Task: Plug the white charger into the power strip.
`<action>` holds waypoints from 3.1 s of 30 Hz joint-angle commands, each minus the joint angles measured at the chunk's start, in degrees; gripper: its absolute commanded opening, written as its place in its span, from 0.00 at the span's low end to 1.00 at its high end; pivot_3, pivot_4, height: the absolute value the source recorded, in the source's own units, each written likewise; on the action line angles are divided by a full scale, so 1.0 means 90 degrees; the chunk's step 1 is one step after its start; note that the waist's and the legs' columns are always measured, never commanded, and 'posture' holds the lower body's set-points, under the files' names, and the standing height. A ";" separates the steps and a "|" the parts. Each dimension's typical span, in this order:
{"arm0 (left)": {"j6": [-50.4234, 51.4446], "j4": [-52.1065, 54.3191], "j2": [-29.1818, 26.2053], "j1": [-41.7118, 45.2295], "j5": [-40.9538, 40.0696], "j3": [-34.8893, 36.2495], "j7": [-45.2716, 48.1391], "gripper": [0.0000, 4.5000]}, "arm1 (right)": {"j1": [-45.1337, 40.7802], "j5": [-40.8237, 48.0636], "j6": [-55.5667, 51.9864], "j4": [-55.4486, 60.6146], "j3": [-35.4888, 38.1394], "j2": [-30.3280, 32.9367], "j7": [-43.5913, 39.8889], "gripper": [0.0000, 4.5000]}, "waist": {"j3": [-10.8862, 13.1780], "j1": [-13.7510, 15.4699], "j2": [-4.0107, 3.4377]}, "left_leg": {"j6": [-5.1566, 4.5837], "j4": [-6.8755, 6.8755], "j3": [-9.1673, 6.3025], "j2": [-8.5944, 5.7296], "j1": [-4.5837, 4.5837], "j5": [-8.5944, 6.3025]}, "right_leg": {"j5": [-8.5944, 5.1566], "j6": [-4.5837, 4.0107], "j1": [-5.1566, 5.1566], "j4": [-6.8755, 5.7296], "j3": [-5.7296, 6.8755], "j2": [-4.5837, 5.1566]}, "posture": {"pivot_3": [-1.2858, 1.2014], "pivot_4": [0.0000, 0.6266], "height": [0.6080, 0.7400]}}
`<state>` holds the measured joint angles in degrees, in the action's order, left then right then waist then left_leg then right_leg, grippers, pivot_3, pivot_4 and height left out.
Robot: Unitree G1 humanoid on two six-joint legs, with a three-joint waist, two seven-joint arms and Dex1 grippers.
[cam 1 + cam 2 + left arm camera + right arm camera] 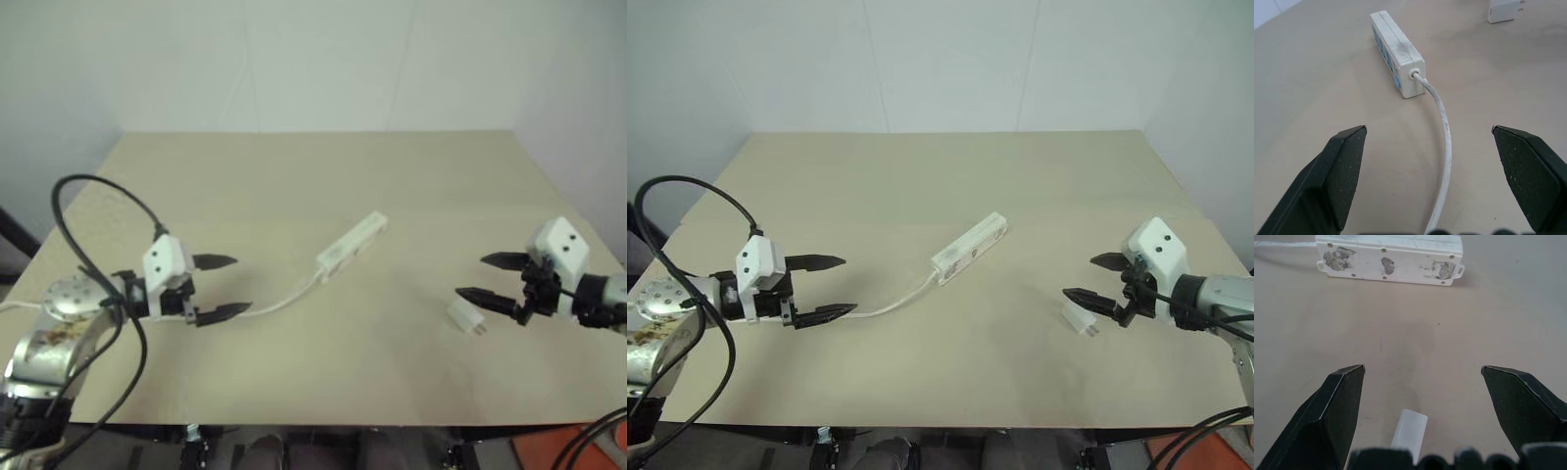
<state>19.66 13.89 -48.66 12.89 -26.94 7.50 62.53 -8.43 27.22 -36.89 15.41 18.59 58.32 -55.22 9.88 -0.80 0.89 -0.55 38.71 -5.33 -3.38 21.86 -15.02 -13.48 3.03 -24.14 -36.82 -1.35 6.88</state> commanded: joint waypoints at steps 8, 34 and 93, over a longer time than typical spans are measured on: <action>-0.0131 -0.0081 0.0045 0.0188 0.0082 -0.0047 -0.0007 0.99 | 0.0015 -0.0005 0.0164 0.0130 0.0191 0.0087 -0.0036 1.00 | 0.0000 0.0002 0.0000 | 0.0000 0.0001 0.0000 0.0000 0.0000 0.0000 | 0.0000 0.0000 0.0000 0.0000 0.0000 0.0000 | 0.52 0.24 1.00; -0.1854 -0.3511 0.2575 0.2226 0.3125 -0.2578 -0.2320 0.32 | -0.0084 0.0054 0.0080 0.0304 -0.0001 -0.0081 0.0196 1.00 | -0.0003 0.0021 0.0014 | -0.0001 0.0027 -0.0029 -0.0027 0.0007 0.0000 | 0.0015 0.0013 0.0000 -0.0002 -0.0008 0.0000 | 0.52 0.24 1.00; -0.4720 -0.5513 0.3515 0.2063 0.2000 -0.2019 0.0531 0.74 | -0.0663 0.0106 0.0003 0.0244 -0.0639 -0.0484 0.0349 1.00 | -0.0018 0.0140 0.0018 | -0.0009 0.0035 0.0062 0.0002 -0.0015 -0.0004 | 0.0043 0.0015 0.0008 0.0007 -0.0053 -0.0032 | 0.52 0.24 1.00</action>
<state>-21.43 -34.99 -17.90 31.56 -8.52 -9.95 66.25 -13.27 27.36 -36.83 15.84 12.03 53.88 -52.26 9.72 0.47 1.05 -0.63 39.03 -4.77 -3.37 21.73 -15.06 -13.08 3.18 -24.08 -36.75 -1.83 6.59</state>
